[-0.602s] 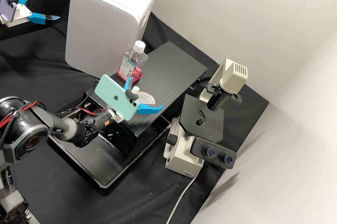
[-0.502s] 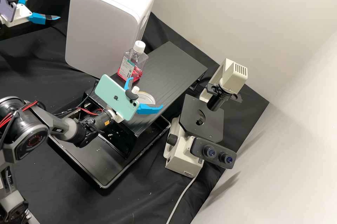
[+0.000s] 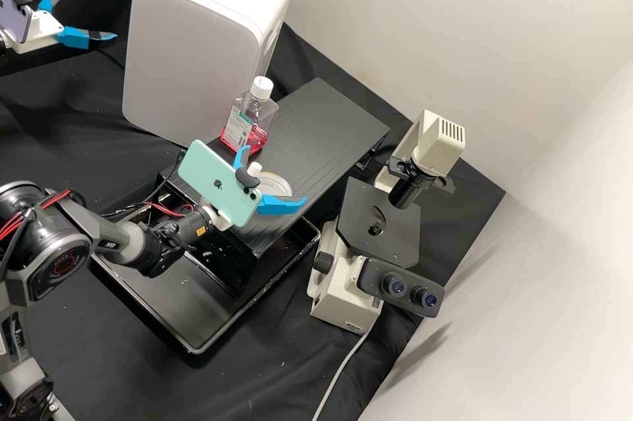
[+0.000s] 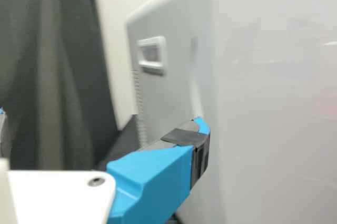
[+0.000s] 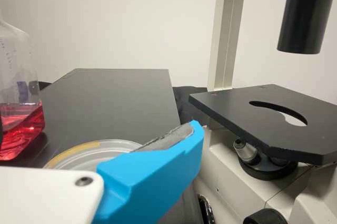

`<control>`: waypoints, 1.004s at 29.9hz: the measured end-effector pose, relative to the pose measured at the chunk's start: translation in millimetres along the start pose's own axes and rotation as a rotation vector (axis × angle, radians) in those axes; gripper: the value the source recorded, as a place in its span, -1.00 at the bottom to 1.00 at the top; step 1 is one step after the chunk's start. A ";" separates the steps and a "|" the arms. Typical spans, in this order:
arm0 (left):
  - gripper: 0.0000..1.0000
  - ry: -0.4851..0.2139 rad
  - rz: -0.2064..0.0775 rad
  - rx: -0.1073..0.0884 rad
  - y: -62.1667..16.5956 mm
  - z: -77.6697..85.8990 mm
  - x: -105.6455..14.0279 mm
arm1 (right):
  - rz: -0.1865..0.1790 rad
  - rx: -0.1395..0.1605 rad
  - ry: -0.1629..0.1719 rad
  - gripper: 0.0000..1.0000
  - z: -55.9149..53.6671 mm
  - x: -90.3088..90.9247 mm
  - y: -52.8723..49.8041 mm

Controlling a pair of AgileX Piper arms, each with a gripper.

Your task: Remove the lid from the petri dish

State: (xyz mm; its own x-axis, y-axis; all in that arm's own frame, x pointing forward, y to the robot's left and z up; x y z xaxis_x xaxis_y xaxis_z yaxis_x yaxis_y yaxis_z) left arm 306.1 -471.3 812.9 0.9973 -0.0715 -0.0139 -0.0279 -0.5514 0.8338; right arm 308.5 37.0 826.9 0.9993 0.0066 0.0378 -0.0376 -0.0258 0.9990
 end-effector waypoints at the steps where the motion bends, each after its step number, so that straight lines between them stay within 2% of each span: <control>1: 1.00 -0.016 -0.002 -0.002 -0.3 4.8 -1.0 | 0.000 0.000 0.000 1.00 0.0 0.0 0.0; 4: 1.00 -0.080 -0.015 -0.005 -3.1 23.8 -8.6 | 0.000 0.000 0.000 1.00 0.0 0.0 0.0; 5: 1.00 -0.100 -0.022 -0.001 -4.6 28.1 -12.2 | 0.000 0.000 0.000 1.00 0.0 0.0 0.0; 6: 1.00 -0.143 -0.027 0.014 -6.3 35.1 -18.0 | 0.000 0.000 0.000 1.00 0.0 0.0 0.0; 8: 1.00 -0.192 -0.032 0.022 -11.5 41.0 -27.1 | 0.000 0.000 0.000 1.00 0.0 0.0 0.0; 10: 1.00 -0.223 -0.044 0.010 -17.3 44.6 -34.4 | 0.000 0.000 0.000 1.00 0.0 0.0 0.0; 14: 1.00 -0.264 -0.081 -0.027 -28.0 50.0 -47.3 | 0.000 0.000 0.000 1.00 0.0 0.0 0.0; 17: 1.00 -0.300 -0.097 -0.034 -34.3 54.4 -56.7 | 0.000 0.000 0.000 1.00 0.0 0.0 0.0; 22: 1.00 -0.360 -0.100 -0.050 -40.6 63.2 -70.3 | 0.000 0.000 0.000 1.00 0.0 0.0 0.0; 23: 1.00 -0.380 -0.109 -0.052 -43.0 66.1 -73.0 | 0.000 0.000 0.000 1.00 0.0 0.0 0.0; 25: 1.00 -0.406 -0.134 -0.069 -47.2 70.1 -76.9 | 0.000 0.000 0.000 1.00 0.0 0.0 0.0; 30: 1.00 -0.476 -0.185 -0.060 -58.1 82.3 -84.0 | 0.000 0.000 0.000 1.00 0.0 0.0 0.0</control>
State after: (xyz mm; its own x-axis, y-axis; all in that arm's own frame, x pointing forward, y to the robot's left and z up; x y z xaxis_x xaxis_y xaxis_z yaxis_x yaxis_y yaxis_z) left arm 218.4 -501.6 720.2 0.8437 -0.3553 -0.4024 0.1642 -0.5428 0.8236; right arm 308.5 37.0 826.9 0.9993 0.0066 0.0378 -0.0376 -0.0258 0.9990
